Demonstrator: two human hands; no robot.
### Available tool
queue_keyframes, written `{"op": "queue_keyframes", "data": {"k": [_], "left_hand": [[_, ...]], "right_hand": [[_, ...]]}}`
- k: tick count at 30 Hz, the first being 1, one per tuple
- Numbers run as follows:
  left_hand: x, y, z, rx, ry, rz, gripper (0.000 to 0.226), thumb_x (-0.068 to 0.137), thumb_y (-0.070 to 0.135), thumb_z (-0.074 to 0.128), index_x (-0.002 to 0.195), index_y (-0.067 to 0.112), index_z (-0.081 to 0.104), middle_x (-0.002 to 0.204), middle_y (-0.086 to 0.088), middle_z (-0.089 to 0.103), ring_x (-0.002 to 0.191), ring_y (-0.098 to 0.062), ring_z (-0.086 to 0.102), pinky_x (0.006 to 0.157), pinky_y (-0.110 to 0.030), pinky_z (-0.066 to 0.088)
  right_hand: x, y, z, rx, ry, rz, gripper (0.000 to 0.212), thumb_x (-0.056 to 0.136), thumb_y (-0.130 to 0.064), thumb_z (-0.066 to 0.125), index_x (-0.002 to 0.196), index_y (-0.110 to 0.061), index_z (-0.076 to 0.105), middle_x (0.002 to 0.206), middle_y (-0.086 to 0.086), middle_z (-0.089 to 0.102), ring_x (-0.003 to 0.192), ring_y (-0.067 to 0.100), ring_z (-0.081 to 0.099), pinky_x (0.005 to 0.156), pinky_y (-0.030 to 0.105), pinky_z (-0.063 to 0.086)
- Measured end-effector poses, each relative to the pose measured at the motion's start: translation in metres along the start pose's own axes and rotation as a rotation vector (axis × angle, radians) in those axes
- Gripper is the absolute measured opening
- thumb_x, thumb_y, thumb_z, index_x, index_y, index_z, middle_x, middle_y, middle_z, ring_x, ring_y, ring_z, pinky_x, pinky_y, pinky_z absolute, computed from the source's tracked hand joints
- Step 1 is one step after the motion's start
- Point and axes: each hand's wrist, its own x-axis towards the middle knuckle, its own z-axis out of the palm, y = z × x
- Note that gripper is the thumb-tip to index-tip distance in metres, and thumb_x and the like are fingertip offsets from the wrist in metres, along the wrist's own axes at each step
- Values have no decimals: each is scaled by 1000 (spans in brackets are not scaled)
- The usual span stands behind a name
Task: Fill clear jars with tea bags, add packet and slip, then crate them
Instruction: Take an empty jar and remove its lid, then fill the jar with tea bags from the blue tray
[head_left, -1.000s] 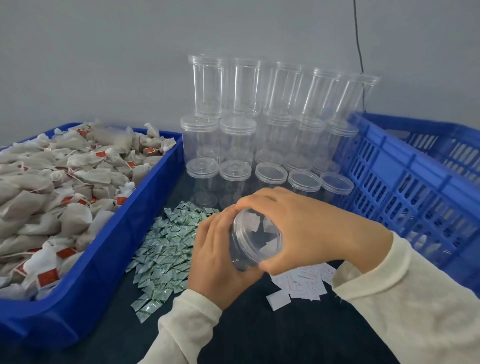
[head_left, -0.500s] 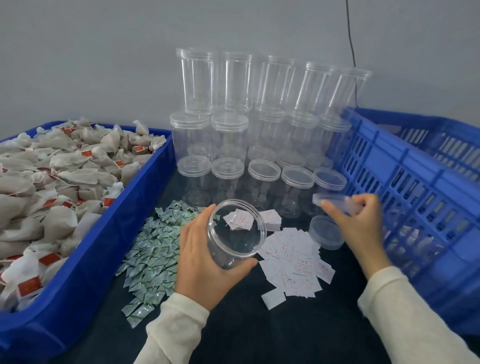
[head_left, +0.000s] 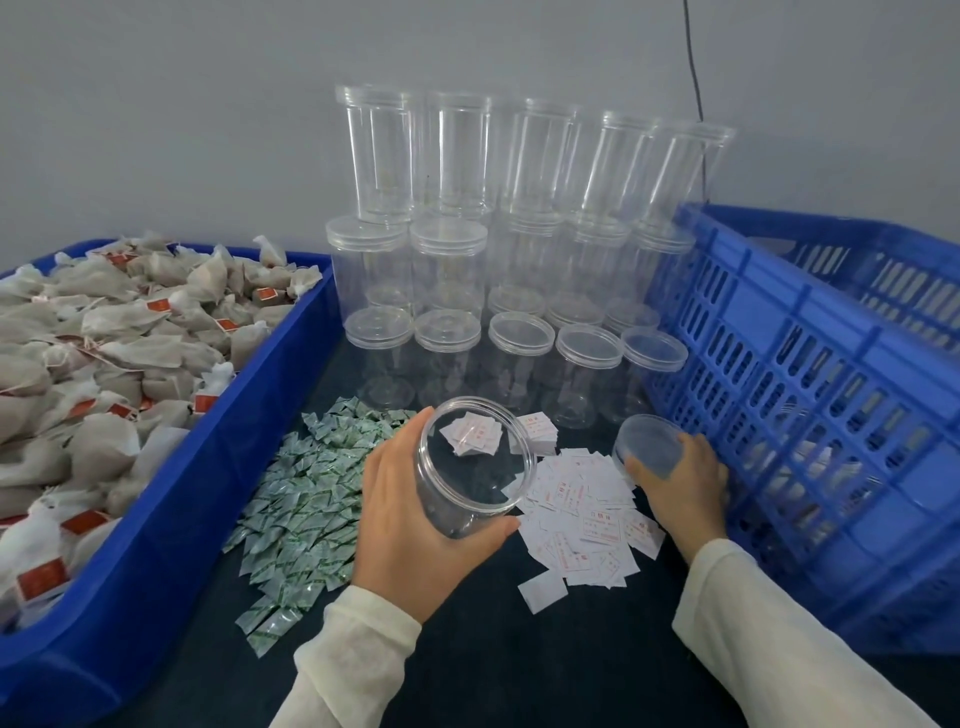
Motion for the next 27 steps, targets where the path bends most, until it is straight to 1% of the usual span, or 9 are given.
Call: {"op": "queue_keyframes", "data": {"k": [2, 6, 10, 13, 15, 17, 19, 23, 27], "left_hand": [[1, 0, 0, -1, 11, -3, 102, 48, 38, 92, 133, 33, 36, 127, 41, 34, 120, 17, 29, 97, 2, 20], [2, 0, -1, -17, 14, -30, 103, 48, 33, 94, 133, 31, 37, 128, 32, 36, 120, 17, 29, 97, 3, 19], [4, 3, -3, -39, 17, -48, 101, 50, 41, 90, 135, 30, 36, 130, 30, 35, 122, 16, 29, 100, 0, 20], [7, 4, -8, -43, 33, -63, 100, 51, 46, 86, 135, 30, 35, 131, 29, 34, 123, 16, 29, 101, -1, 19], [10, 4, -14, -33, 52, -72, 100, 52, 44, 88, 135, 31, 34, 131, 28, 35, 123, 12, 31, 102, -2, 20], [14, 4, -22, -16, 78, -81, 102, 52, 41, 90, 136, 30, 34, 132, 24, 37, 126, 0, 37, 105, -10, 24], [18, 5, -32, -2, 115, -89, 101, 51, 42, 88, 135, 31, 33, 132, 23, 38, 127, -7, 39, 106, -19, 29], [23, 6, -56, 20, 200, -127, 101, 51, 49, 83, 138, 23, 38, 135, 12, 43, 127, -7, 39, 107, -19, 31], [25, 2, -79, 31, 286, -170, 103, 52, 38, 91, 139, 20, 38, 137, 6, 45, 130, -15, 41, 109, -40, 38]], "right_hand": [[0, 0, -4, -9, 9, -18, 77, 80, -46, 73, 141, -12, 39, 150, 10, 36, 132, 36, 32, 108, 54, 32], [-3, -5, -16, 7, -21, -44, 85, 80, -41, 75, 147, -10, 31, 153, 11, 30, 137, 35, 29, 110, 52, 32], [-8, -26, -36, 68, -47, -101, 85, 81, -39, 75, 149, -15, 29, 153, 10, 32, 139, 30, 32, 110, 48, 33], [-10, -62, -55, 87, -41, -252, 78, 82, -38, 74, 146, -16, 36, 147, 9, 40, 135, 27, 38, 106, 41, 35], [-13, -96, -64, 113, -38, -380, 73, 83, -38, 73, 144, -18, 38, 145, 6, 43, 133, 24, 40, 103, 36, 34], [-17, -135, -69, 167, -41, -505, 70, 83, -37, 73, 142, -19, 40, 143, 4, 45, 131, 21, 42, 100, 30, 32], [-23, -175, -69, 212, -55, -624, 68, 83, -34, 73, 142, -18, 42, 140, 4, 47, 128, 19, 44, 100, 25, 30], [-39, -247, -57, 267, -146, -836, 64, 85, -30, 72, 140, -14, 44, 136, 5, 51, 125, 18, 48, 102, 25, 33], [-57, -302, -28, 226, -277, -1000, 59, 87, -29, 70, 138, -14, 46, 134, 5, 53, 122, 16, 49, 97, 21, 32]]}}
